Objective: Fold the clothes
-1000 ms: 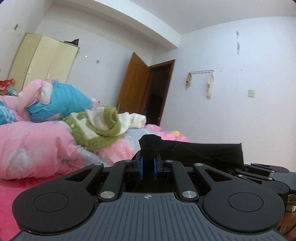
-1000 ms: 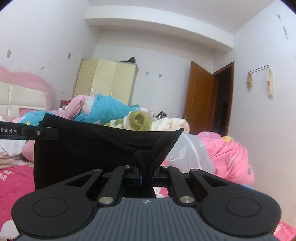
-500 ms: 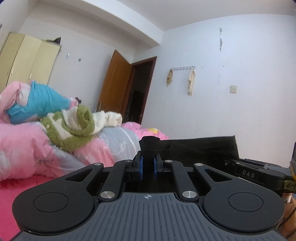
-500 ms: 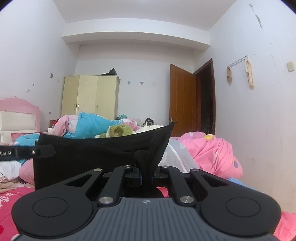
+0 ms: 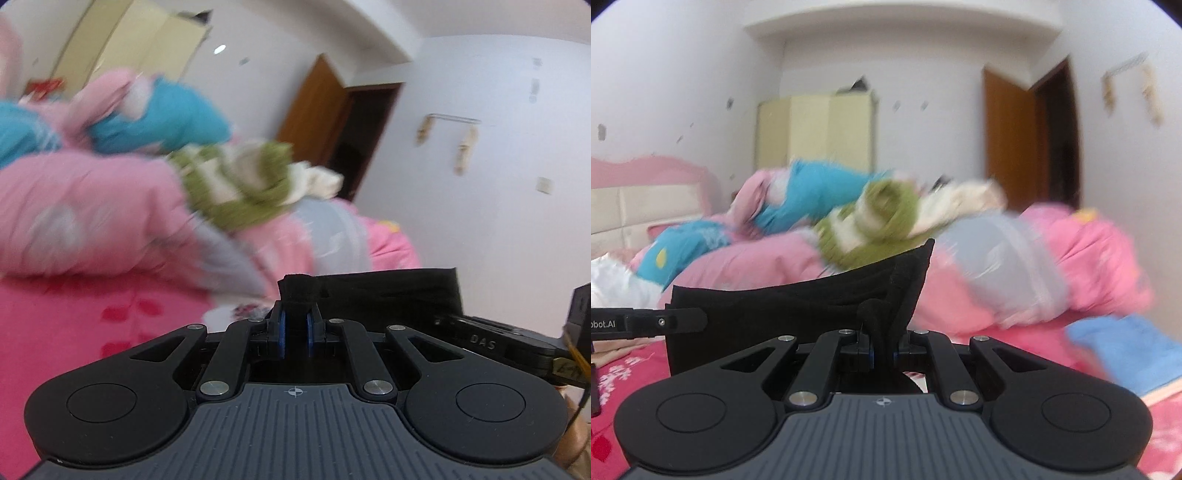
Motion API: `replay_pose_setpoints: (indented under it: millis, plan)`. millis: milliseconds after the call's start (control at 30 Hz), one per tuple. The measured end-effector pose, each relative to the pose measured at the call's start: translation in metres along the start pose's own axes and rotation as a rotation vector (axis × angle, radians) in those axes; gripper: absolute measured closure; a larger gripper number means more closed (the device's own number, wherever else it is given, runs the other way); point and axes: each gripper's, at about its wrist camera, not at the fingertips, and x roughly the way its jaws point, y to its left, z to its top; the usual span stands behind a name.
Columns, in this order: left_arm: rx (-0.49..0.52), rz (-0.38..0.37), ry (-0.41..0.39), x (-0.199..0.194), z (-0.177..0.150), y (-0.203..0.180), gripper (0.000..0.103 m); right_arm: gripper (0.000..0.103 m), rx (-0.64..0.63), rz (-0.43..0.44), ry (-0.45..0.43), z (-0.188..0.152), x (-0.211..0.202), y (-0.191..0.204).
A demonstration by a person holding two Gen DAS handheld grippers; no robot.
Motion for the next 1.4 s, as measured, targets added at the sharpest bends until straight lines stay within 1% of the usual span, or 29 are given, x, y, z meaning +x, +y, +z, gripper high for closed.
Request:
replay_pose_setpoints:
  millis: [67, 233, 267, 333, 367, 400, 467, 533, 600, 667, 767, 867, 1000, 1133, 1200, 1233, 1333, 1367, 1400]
  plan:
    - [-0.038, 0.032, 0.033, 0.011, -0.004, 0.019, 0.094, 0.095, 0.002, 0.042, 0.063, -0.006, 0.035, 0.006]
    - [-0.132, 0.107, 0.117, 0.035, -0.019, 0.062, 0.094, 0.093, -0.018, 0.113, 0.225, -0.033, 0.114, 0.025]
    - [-0.145, 0.117, 0.13, 0.038, -0.022, 0.069, 0.094, 0.092, -0.025, 0.119, 0.258, -0.039, 0.126, 0.028]
    - [-0.167, 0.132, 0.148, 0.042, -0.026, 0.08, 0.094, 0.082, -0.047, 0.12, 0.317, -0.049, 0.144, 0.035]
    - [-0.177, 0.135, 0.155, 0.044, -0.027, 0.083, 0.094, 0.066, -0.062, 0.111, 0.328, -0.051, 0.146, 0.037]
    - [-0.188, 0.138, 0.162, 0.045, -0.028, 0.087, 0.094, 0.055, -0.079, 0.099, 0.335, -0.054, 0.145, 0.038]
    - [-0.206, 0.141, 0.171, 0.047, -0.029, 0.092, 0.094, 0.047, -0.101, 0.068, 0.334, -0.055, 0.135, 0.038]
    - [-0.219, 0.138, 0.173, 0.047, -0.029, 0.095, 0.094, 0.045, -0.108, 0.034, 0.315, -0.054, 0.113, 0.036]
    - [-0.226, 0.132, 0.175, 0.048, -0.028, 0.095, 0.094, 0.04, -0.12, 0.045, 0.286, -0.053, 0.081, 0.037]
    - [-0.226, 0.13, 0.178, 0.049, -0.028, 0.094, 0.094, 0.038, -0.127, 0.096, 0.267, -0.053, 0.048, 0.042]
    - [-0.224, 0.131, 0.183, 0.05, -0.027, 0.092, 0.094, 0.038, -0.179, 0.182, 0.306, -0.064, 0.007, 0.055]
    - [-0.227, 0.134, 0.187, 0.05, -0.026, 0.091, 0.095, 0.038, -0.267, 0.223, 0.37, -0.088, -0.022, 0.085]
    - [-0.233, 0.146, 0.197, 0.051, -0.025, 0.092, 0.095, 0.038, -0.379, 0.229, 0.449, -0.121, -0.037, 0.116]
    - [-0.239, 0.15, 0.2, 0.052, -0.024, 0.093, 0.095, 0.043, -0.483, 0.187, 0.492, -0.139, -0.04, 0.133]
    - [-0.247, 0.149, 0.201, 0.052, -0.024, 0.094, 0.095, 0.052, -0.52, 0.159, 0.513, -0.145, -0.039, 0.136]
    - [-0.251, 0.149, 0.201, 0.053, -0.024, 0.094, 0.095, 0.053, -0.526, 0.151, 0.53, -0.146, -0.037, 0.137]
    - [-0.254, 0.149, 0.2, 0.053, -0.024, 0.095, 0.095, 0.062, -0.544, 0.141, 0.549, -0.151, -0.036, 0.136]
    - [-0.255, 0.149, 0.199, 0.053, -0.023, 0.095, 0.095, 0.066, -0.544, 0.139, 0.549, -0.151, -0.036, 0.135]
    - [-0.256, 0.148, 0.198, 0.054, -0.023, 0.094, 0.095, 0.075, -0.54, 0.138, 0.55, -0.149, -0.036, 0.133]
